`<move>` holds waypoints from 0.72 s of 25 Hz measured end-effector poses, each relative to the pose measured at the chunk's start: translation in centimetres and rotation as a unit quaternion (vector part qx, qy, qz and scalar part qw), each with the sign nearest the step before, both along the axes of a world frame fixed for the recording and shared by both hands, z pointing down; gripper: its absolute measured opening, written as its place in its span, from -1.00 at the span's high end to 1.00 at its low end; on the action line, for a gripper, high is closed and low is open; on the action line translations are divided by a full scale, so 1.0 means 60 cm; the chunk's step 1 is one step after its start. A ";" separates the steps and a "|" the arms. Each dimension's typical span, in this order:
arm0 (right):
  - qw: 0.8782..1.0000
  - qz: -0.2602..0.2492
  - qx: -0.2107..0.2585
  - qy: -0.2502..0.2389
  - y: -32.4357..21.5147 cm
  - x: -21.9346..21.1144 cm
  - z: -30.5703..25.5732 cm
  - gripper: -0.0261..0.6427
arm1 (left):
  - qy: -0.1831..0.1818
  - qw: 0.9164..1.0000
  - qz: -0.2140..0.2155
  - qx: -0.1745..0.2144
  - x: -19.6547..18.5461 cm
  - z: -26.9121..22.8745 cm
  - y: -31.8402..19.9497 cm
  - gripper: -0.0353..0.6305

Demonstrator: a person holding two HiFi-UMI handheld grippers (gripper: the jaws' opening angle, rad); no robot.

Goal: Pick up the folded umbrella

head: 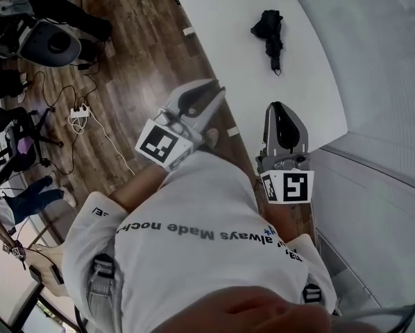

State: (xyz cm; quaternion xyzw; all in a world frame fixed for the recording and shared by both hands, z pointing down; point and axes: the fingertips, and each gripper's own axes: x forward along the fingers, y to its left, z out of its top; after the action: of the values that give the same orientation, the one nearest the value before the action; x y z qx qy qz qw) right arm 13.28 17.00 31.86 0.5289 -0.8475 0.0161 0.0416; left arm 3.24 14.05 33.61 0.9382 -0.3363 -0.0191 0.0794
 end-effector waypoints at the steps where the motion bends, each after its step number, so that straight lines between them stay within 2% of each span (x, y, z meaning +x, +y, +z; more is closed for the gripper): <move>1: 1.000 -0.002 -0.003 -0.001 -0.014 -0.004 0.003 0.86 | -0.001 1.000 -0.001 -0.004 -0.004 0.004 -0.014 0.68; 7: 1.000 0.007 -0.009 -0.002 -0.115 -0.021 0.014 0.86 | 0.003 1.000 0.008 -0.012 -0.015 0.016 -0.120 0.68; 12: 1.000 0.018 -0.006 -0.003 -0.224 -0.040 0.008 0.87 | 0.005 1.000 0.029 -0.003 -0.021 0.006 -0.230 0.68; 18: 0.999 0.034 0.009 0.001 -0.327 -0.099 -0.015 0.87 | 0.003 0.999 0.049 0.000 -0.076 -0.007 -0.333 0.68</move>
State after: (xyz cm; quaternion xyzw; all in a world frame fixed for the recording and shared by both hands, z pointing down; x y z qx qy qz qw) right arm 7.36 -2.61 30.98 0.5581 -0.8289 0.0093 0.0366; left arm -1.32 -5.93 33.21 0.9533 -0.2902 -0.0182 0.0818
